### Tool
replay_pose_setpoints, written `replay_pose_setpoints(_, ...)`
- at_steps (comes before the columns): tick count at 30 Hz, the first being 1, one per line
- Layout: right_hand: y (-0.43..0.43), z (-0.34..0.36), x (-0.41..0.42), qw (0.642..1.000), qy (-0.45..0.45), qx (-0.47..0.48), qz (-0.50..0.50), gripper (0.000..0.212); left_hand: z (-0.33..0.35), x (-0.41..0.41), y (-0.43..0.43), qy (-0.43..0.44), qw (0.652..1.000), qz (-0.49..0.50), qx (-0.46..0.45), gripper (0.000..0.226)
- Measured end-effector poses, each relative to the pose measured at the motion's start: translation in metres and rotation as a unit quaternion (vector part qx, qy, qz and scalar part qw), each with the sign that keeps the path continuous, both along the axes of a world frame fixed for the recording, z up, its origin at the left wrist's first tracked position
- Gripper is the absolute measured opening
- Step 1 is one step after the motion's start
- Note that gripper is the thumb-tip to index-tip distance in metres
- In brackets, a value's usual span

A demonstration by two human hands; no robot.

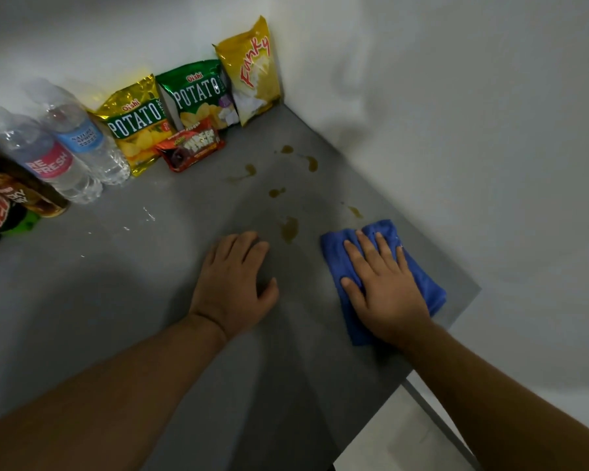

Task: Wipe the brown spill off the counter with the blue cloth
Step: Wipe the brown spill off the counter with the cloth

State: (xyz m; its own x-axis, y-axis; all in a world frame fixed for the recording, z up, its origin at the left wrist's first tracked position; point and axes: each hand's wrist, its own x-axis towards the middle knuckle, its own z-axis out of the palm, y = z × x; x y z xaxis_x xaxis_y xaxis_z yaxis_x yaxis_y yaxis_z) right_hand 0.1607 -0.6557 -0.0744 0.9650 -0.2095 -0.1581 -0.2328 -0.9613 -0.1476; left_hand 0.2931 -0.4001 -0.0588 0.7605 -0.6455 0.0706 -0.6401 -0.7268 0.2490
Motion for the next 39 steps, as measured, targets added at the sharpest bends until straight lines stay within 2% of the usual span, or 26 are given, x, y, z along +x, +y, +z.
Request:
replay_pose_setpoints(3,-0.027,0.0,-0.018,0.997,-0.007,0.02,0.071,0.061,0.002,0.025,-0.002,0.015,1.0,0.01,0.003,0.065)
replay_pose_setpoints(5,-0.045,0.0,-0.017,0.997,-0.006,0.018,0.072,0.06,-0.002,0.032,-0.002,0.024,1.0,0.019,0.007,0.065)
replay_pose_setpoints(9,-0.053,-0.002,0.019,1.0,-0.024,0.003,0.001,0.064,-0.01,0.031,-0.001,0.021,0.999,0.032,-0.01,0.065)
replay_pose_setpoints(14,-0.018,-0.004,0.074,0.997,-0.015,-0.015,-0.076,0.067,-0.009,0.033,0.0,0.022,0.999,0.033,-0.013,0.064)
replay_pose_setpoints(16,0.0,-0.001,0.071,0.999,-0.022,0.004,-0.033,0.068,-0.008,0.032,0.0,0.022,0.999,0.035,-0.013,0.063)
replay_pose_setpoints(20,-0.008,0.002,0.038,0.993,-0.013,0.018,0.114,0.062,-0.008,0.032,0.0,0.025,0.999,0.037,-0.016,0.062)
replay_pose_setpoints(22,-0.026,0.002,0.029,0.991,-0.021,0.031,0.132,0.06,-0.008,0.032,0.0,0.024,0.999,0.038,-0.02,0.061)
replay_pose_setpoints(26,-0.042,0.0,0.051,0.998,-0.033,0.013,0.056,0.063,-0.009,0.031,0.0,0.022,0.999,0.043,-0.024,0.06)
replay_pose_setpoints(31,-0.003,-0.003,0.107,0.999,-0.027,-0.006,-0.045,0.065,-0.01,0.031,0.0,0.022,0.999,0.042,-0.017,0.061)
replay_pose_setpoints(35,0.024,-0.002,0.098,0.999,-0.032,0.015,0.041,0.066,-0.01,0.032,0.001,0.029,0.998,0.042,-0.022,0.062)
replay_pose_setpoints(39,-0.006,-0.001,0.07,0.989,-0.025,0.027,0.145,0.06,-0.012,0.033,0.002,0.031,0.998,0.038,-0.033,0.061)
